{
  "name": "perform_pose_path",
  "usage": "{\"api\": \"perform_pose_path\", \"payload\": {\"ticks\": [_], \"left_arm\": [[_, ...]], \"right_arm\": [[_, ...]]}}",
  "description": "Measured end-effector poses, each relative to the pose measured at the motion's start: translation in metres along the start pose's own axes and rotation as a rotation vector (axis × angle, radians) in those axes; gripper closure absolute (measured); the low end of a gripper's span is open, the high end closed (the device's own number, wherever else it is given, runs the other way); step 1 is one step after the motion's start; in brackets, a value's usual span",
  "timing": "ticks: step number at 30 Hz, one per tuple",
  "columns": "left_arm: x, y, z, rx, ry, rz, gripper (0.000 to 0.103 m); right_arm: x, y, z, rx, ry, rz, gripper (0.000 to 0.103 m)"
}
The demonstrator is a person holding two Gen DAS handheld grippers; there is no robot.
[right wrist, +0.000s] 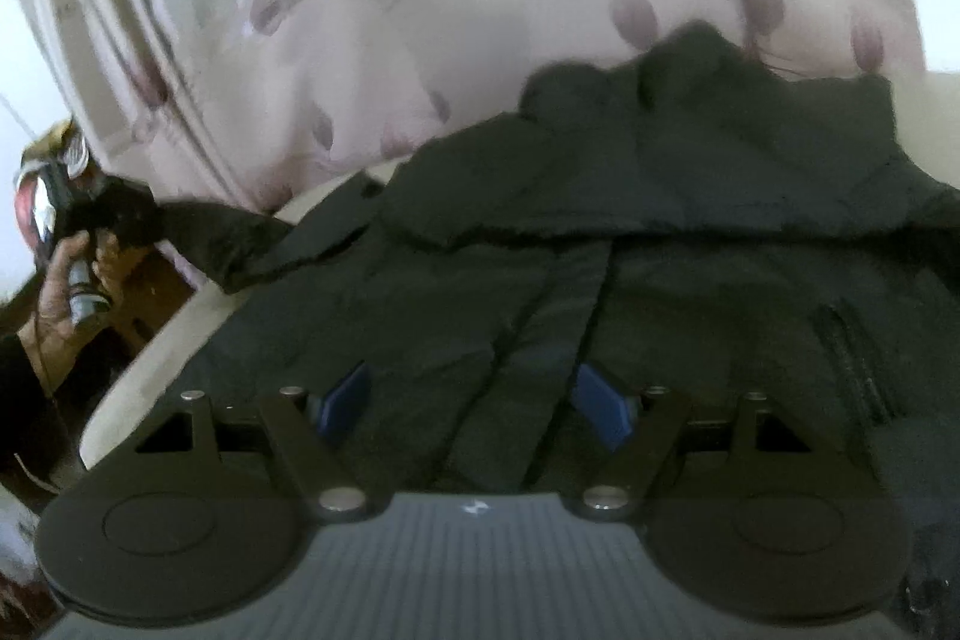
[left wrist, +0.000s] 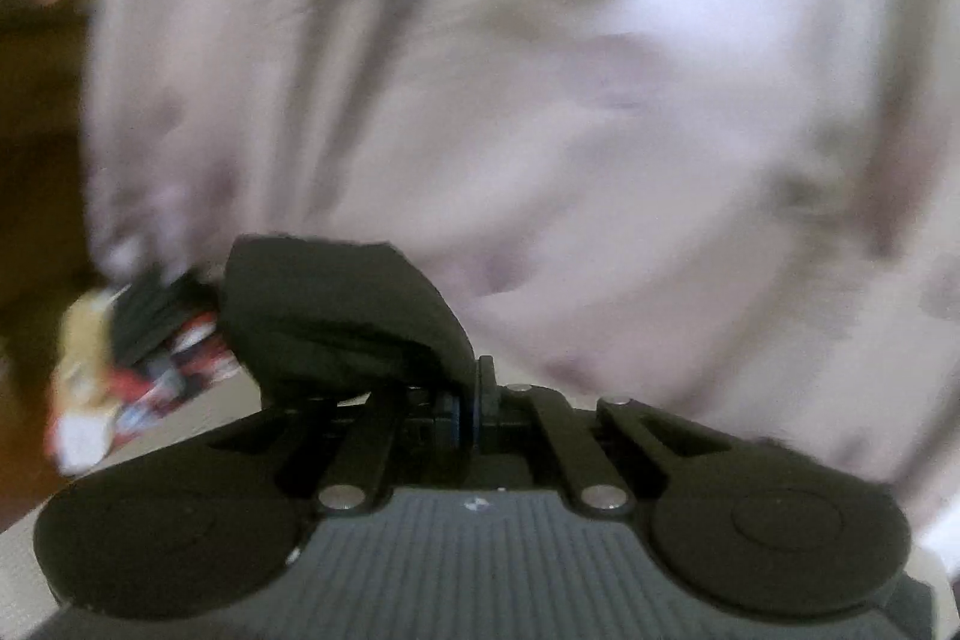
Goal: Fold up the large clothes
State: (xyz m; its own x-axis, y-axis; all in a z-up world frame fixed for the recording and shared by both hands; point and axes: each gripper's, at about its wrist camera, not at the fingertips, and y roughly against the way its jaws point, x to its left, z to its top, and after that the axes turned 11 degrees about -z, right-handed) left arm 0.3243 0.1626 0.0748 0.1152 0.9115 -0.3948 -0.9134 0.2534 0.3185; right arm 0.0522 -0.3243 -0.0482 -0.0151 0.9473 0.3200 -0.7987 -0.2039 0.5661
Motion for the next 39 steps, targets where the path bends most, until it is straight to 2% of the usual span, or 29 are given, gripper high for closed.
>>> {"api": "perform_pose_path", "payload": {"ticks": [4,7,11,16,18,21,22,23,24,25,28,32,35,39], "left_arm": [[-0.108,-0.004,-0.005,0.023,-0.129,-0.166,0.100],[-0.183,-0.016,-0.030,0.074,-0.214,-0.272,0.100],[-0.266,-0.032,-0.089,0.152,-0.354,-0.368,0.100],[-0.320,-0.060,-0.164,0.290,-0.458,-0.454,0.100],[-0.327,-0.076,-0.188,0.349,-0.485,-0.471,0.098],[-0.327,-0.083,-0.216,0.391,-0.534,-0.503,0.082],[-0.325,-0.081,-0.223,0.383,-0.542,-0.523,0.065],[-0.324,-0.078,-0.227,0.377,-0.542,-0.547,0.038],[-0.320,-0.073,-0.228,0.366,-0.537,-0.562,0.024],[-0.317,-0.067,-0.228,0.342,-0.526,-0.568,0.001],[-0.305,-0.044,-0.222,0.260,-0.494,-0.610,0.000],[-0.276,-0.029,-0.200,0.269,-0.365,-0.581,0.000],[-0.239,-0.031,-0.189,0.305,-0.299,-0.464,0.001],[-0.180,-0.025,-0.185,0.309,-0.320,-0.280,0.008]], "right_arm": [[-0.013,0.013,0.001,-0.025,-0.044,0.027,0.026],[-0.023,0.028,0.002,-0.058,-0.057,0.036,0.020],[-0.042,0.044,0.003,-0.096,-0.087,0.045,0.019],[-0.071,0.053,-0.003,-0.102,-0.153,0.026,0.019],[-0.082,0.055,-0.007,-0.102,-0.180,0.017,0.019],[-0.094,0.057,-0.009,-0.102,-0.202,0.010,0.019],[-0.096,0.058,-0.010,-0.105,-0.205,0.007,0.019],[-0.099,0.059,-0.010,-0.109,-0.207,0.005,0.019],[-0.100,0.061,-0.011,-0.111,-0.207,0.003,0.019],[-0.101,0.061,-0.010,-0.112,-0.206,-0.001,0.019],[-0.101,0.063,0.001,-0.128,-0.199,-0.007,0.019],[-0.091,0.064,0.028,-0.178,-0.138,-0.013,0.019],[-0.081,0.049,0.050,-0.213,-0.058,-0.029,0.019],[-0.077,0.010,0.083,-0.219,0.019,-0.072,0.021]]}}
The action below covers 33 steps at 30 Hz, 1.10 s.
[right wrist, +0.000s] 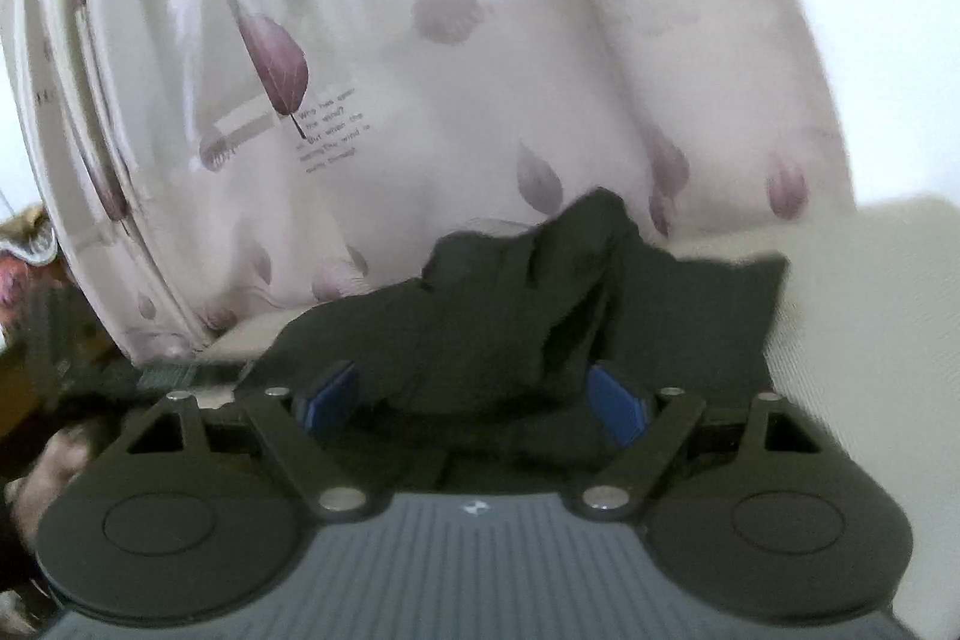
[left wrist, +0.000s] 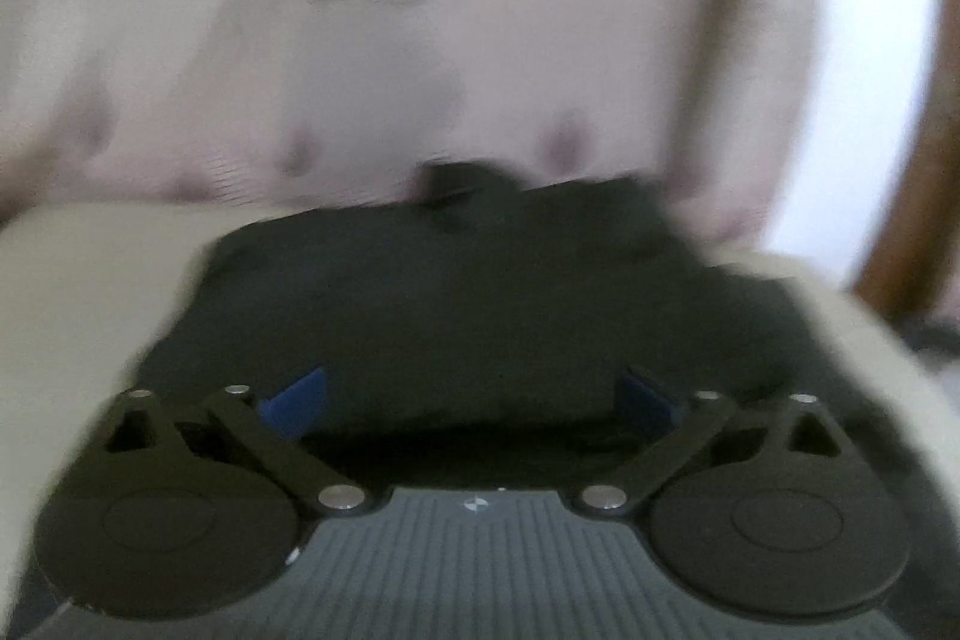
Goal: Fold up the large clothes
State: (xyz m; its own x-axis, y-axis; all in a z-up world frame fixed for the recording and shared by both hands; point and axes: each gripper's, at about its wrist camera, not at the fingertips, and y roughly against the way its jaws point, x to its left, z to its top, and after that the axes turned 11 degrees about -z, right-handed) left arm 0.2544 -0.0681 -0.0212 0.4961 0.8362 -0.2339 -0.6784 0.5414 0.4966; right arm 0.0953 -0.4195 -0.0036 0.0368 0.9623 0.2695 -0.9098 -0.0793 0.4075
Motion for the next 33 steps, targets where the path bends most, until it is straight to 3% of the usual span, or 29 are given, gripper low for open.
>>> {"api": "perform_pose_path", "payload": {"ticks": [1,3,6,8,11,17,20,22,23,24,26,29,31,33], "left_arm": [[0.012,0.000,-0.003,0.014,0.023,0.028,0.010],[0.036,-0.002,-0.013,0.039,0.071,0.094,0.011],[0.065,-0.004,-0.030,0.068,0.138,0.175,0.012],[0.079,0.001,-0.035,0.054,0.197,0.163,0.013],[0.082,0.013,-0.042,0.047,0.184,0.182,0.013],[0.072,0.043,-0.064,0.026,0.077,0.248,0.013],[0.063,0.072,-0.060,0.004,0.058,0.211,0.014],[0.060,0.101,-0.055,-0.016,0.069,0.148,0.008],[0.057,0.119,-0.057,-0.027,0.062,0.141,0.005],[0.054,0.134,-0.059,-0.041,0.054,0.146,0.004],[0.051,0.168,-0.068,-0.059,0.054,0.148,0.002],[0.059,0.212,-0.087,-0.048,0.098,0.126,0.001],[0.063,0.233,-0.103,-0.020,0.132,0.136,0.001],[0.069,0.249,-0.119,0.002,0.156,0.136,0.001]], "right_arm": [[0.002,-0.012,0.006,-0.010,0.018,-0.030,0.025],[0.008,-0.043,0.017,-0.014,0.051,-0.071,0.058],[0.013,-0.094,0.023,0.046,0.092,-0.103,0.067],[0.016,-0.131,0.014,0.140,0.129,-0.168,0.070],[0.017,-0.170,-0.009,0.275,0.184,-0.196,0.070],[0.010,-0.179,-0.008,0.328,0.121,-0.152,0.070],[-0.019,-0.133,0.007,0.281,-0.087,-0.064,0.064],[-0.038,-0.077,0.005,0.233,-0.166,0.011,0.044],[-0.045,-0.041,-0.001,0.215,-0.166,0.034,0.022],[-0.050,-0.011,-0.008,0.203,-0.147,0.039,0.009],[-0.058,0.050,-0.024,0.180,-0.086,0.010,0.007],[-0.072,0.126,-0.062,0.214,0.005,-0.096,0.007],[-0.080,0.162,-0.087,0.245,0.015,-0.188,0.007],[-0.089,0.183,-0.110,0.293,-0.044,-0.209,0.007]]}}
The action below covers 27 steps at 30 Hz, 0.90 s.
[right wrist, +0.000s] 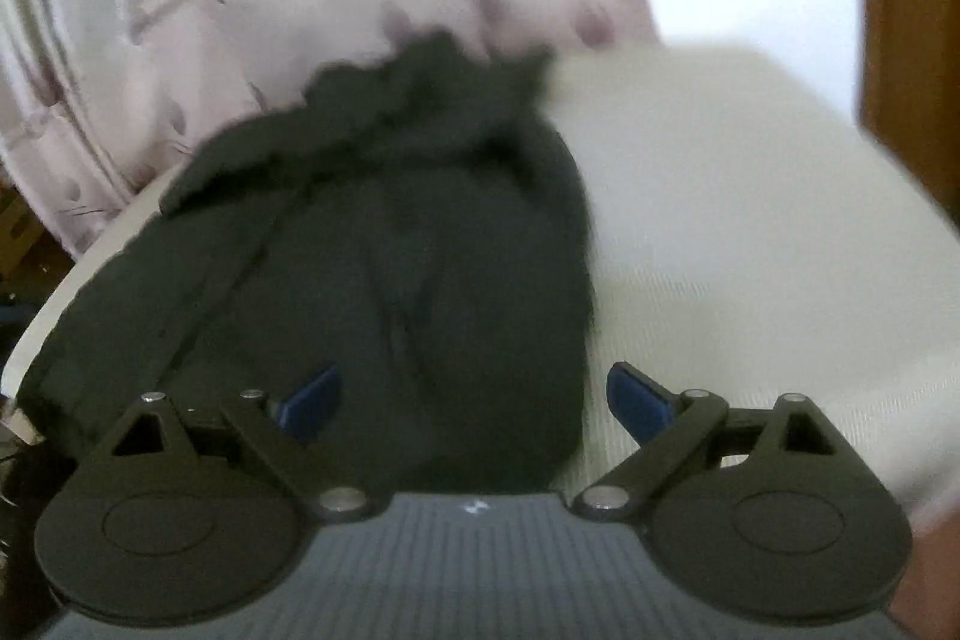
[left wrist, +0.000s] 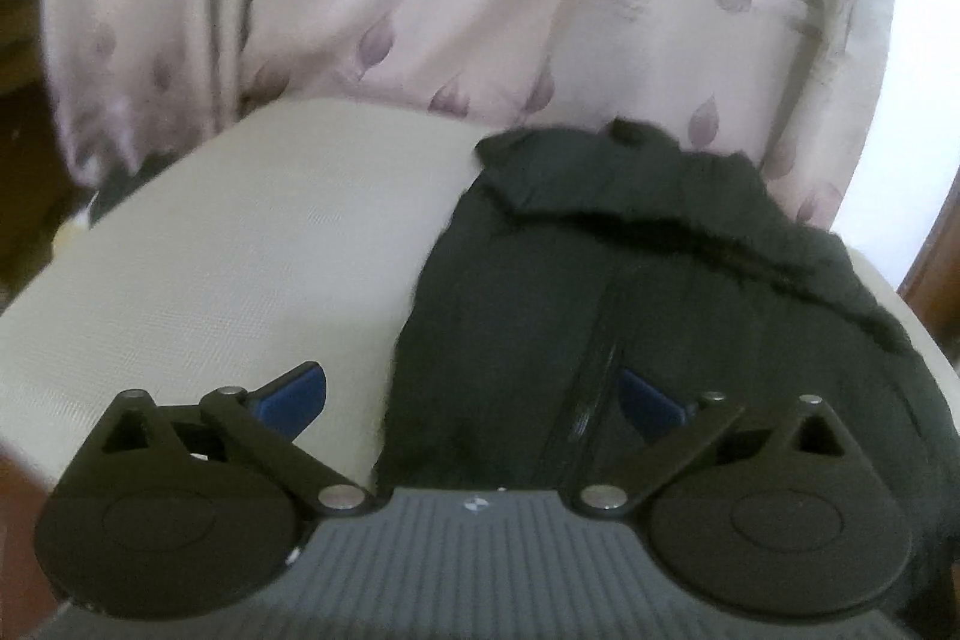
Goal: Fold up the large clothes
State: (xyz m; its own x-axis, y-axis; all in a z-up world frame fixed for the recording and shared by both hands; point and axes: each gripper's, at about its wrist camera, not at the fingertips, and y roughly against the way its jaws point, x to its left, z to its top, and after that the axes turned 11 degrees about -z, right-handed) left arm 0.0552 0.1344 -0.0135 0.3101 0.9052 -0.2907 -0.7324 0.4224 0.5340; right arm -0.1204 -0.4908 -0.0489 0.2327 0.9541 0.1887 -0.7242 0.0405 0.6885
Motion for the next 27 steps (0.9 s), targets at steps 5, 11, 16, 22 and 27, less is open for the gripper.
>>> {"api": "perform_pose_path", "payload": {"ticks": [5,11,16,22,27], "left_arm": [[0.013,0.020,-0.024,0.032,0.028,-0.006,0.001],[0.018,0.004,-0.034,0.098,0.057,-0.089,0.001],[0.022,-0.019,-0.041,0.178,0.121,-0.190,0.012],[0.016,-0.025,-0.039,0.180,0.070,-0.169,0.068],[0.022,-0.025,-0.037,0.185,0.100,-0.205,0.062]], "right_arm": [[-0.023,-0.003,-0.037,0.046,-0.212,0.049,0.007],[-0.031,-0.026,-0.045,0.072,-0.455,0.238,0.007],[-0.010,-0.039,-0.040,0.073,-0.448,0.275,0.020],[-0.007,-0.053,-0.037,0.102,-0.424,0.218,0.086],[-0.008,-0.046,-0.039,0.074,-0.434,0.248,0.090]]}}
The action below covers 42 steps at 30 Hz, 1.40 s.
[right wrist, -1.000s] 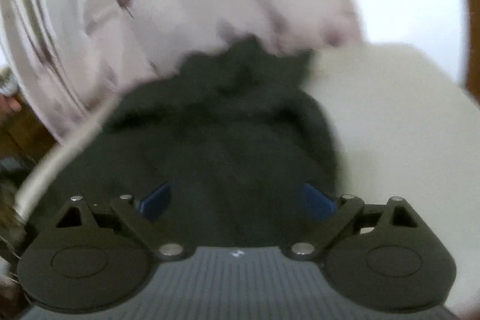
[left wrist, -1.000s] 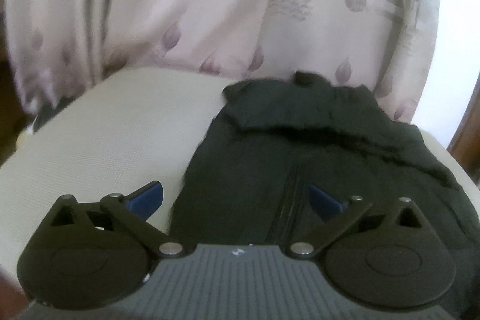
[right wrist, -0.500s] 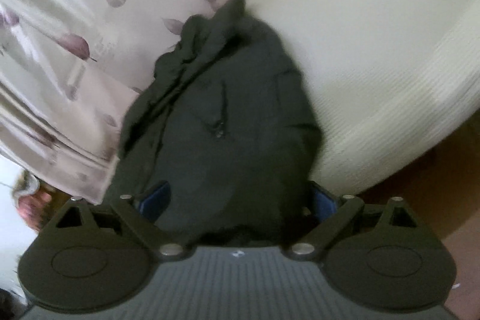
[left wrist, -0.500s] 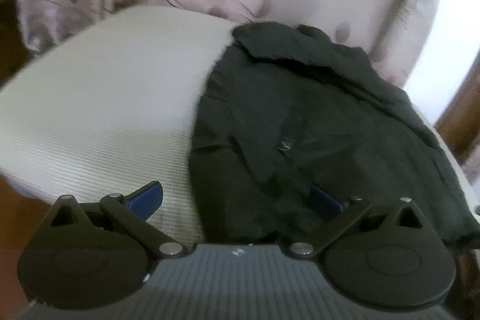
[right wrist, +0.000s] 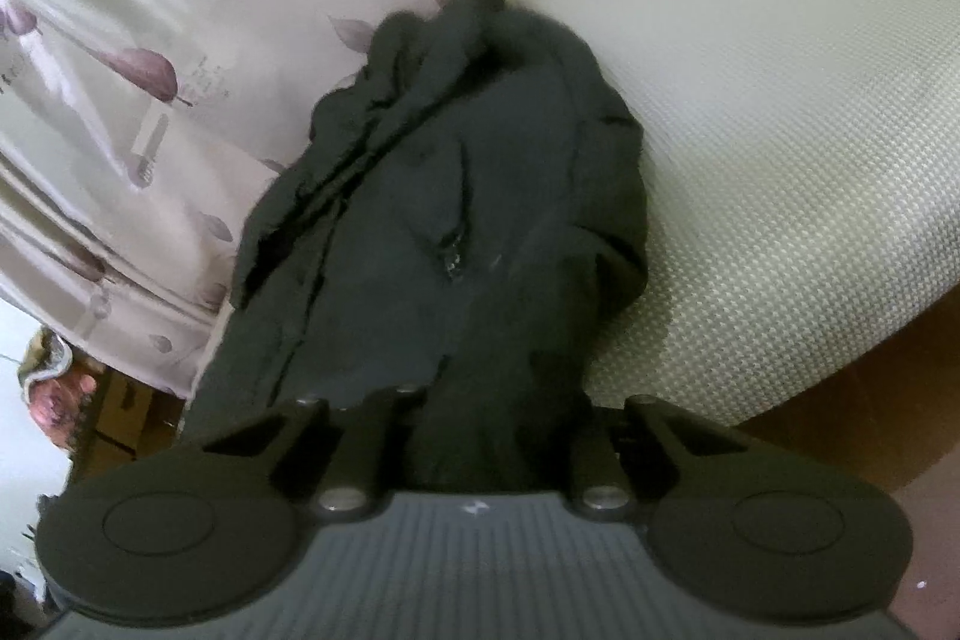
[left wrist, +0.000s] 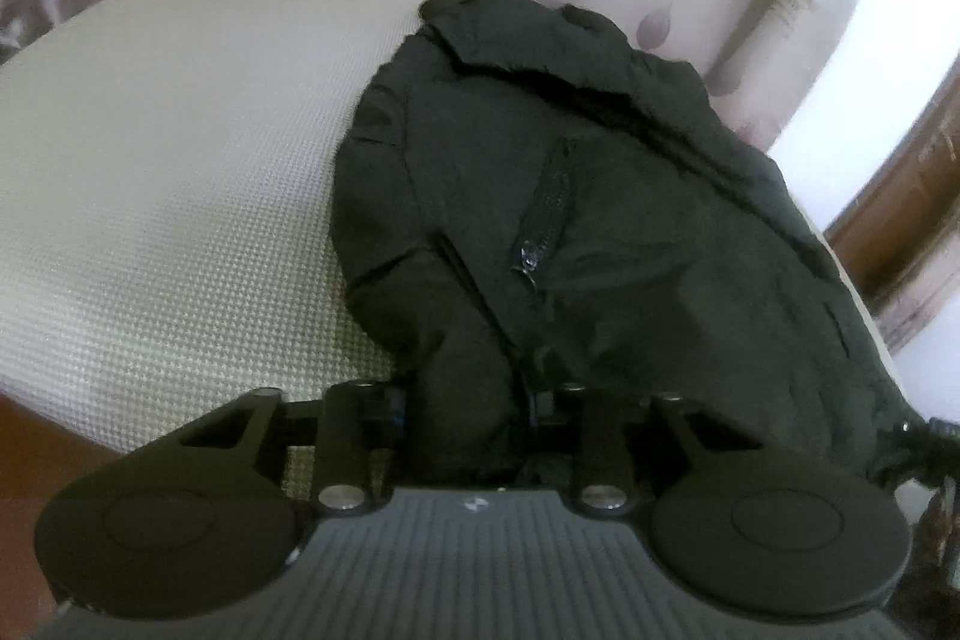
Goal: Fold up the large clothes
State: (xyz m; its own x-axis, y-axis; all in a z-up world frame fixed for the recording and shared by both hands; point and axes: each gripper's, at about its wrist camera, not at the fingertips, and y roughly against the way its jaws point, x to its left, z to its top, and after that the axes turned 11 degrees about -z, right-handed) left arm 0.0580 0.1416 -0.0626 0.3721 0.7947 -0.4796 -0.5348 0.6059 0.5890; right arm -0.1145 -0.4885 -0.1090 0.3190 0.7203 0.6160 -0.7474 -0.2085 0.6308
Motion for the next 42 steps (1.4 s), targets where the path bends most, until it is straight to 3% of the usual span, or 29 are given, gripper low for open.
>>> {"api": "perform_pose_path", "payload": {"ticks": [1,2,4,5,7,9,10,11,14,21,28,33,37,42], "left_arm": [[-0.003,0.002,-0.002,-0.013,-0.025,0.014,0.047],[-0.006,0.002,-0.003,-0.023,-0.042,0.027,0.023],[-0.008,0.004,-0.008,-0.043,-0.048,0.037,0.001],[-0.006,0.004,-0.010,-0.045,-0.036,0.030,0.002],[-0.005,-0.001,-0.010,-0.019,-0.022,0.019,0.006],[-0.011,0.000,-0.011,-0.025,-0.052,0.052,0.023],[-0.016,0.001,-0.011,-0.020,-0.086,0.060,0.077],[-0.016,-0.002,-0.009,0.008,-0.087,0.075,0.084],[-0.014,0.006,-0.006,-0.043,-0.023,0.074,0.087],[-0.031,0.061,-0.007,-0.231,-0.012,0.029,0.089],[-0.049,0.106,-0.026,-0.282,-0.001,0.001,0.089],[-0.059,0.158,-0.035,-0.374,0.025,-0.052,0.089],[-0.073,0.179,-0.013,-0.462,0.030,-0.076,0.089],[-0.093,0.173,0.043,-0.529,-0.012,-0.070,0.089]], "right_arm": [[-0.001,0.001,0.000,0.001,0.009,0.003,0.088],[0.000,0.002,0.000,0.002,0.023,-0.009,0.087],[-0.001,0.001,-0.001,0.004,0.017,-0.007,0.082],[-0.003,0.002,-0.002,0.011,0.008,-0.007,0.077],[-0.002,-0.001,-0.002,0.018,-0.001,0.003,0.076],[0.000,-0.006,-0.002,0.034,0.004,0.004,0.080],[0.000,-0.008,-0.002,0.037,-0.004,-0.001,0.083],[-0.001,-0.009,-0.003,0.035,-0.011,0.005,0.089],[-0.002,-0.008,-0.003,0.012,-0.029,0.018,0.094],[-0.003,0.023,-0.008,-0.044,-0.074,0.129,0.096],[0.002,0.072,-0.035,-0.059,-0.081,0.220,0.096],[0.014,0.113,-0.039,-0.069,-0.076,0.290,0.095],[0.037,0.135,-0.016,-0.102,-0.062,0.350,0.095],[0.065,0.125,0.039,-0.133,-0.041,0.378,0.095]]}}
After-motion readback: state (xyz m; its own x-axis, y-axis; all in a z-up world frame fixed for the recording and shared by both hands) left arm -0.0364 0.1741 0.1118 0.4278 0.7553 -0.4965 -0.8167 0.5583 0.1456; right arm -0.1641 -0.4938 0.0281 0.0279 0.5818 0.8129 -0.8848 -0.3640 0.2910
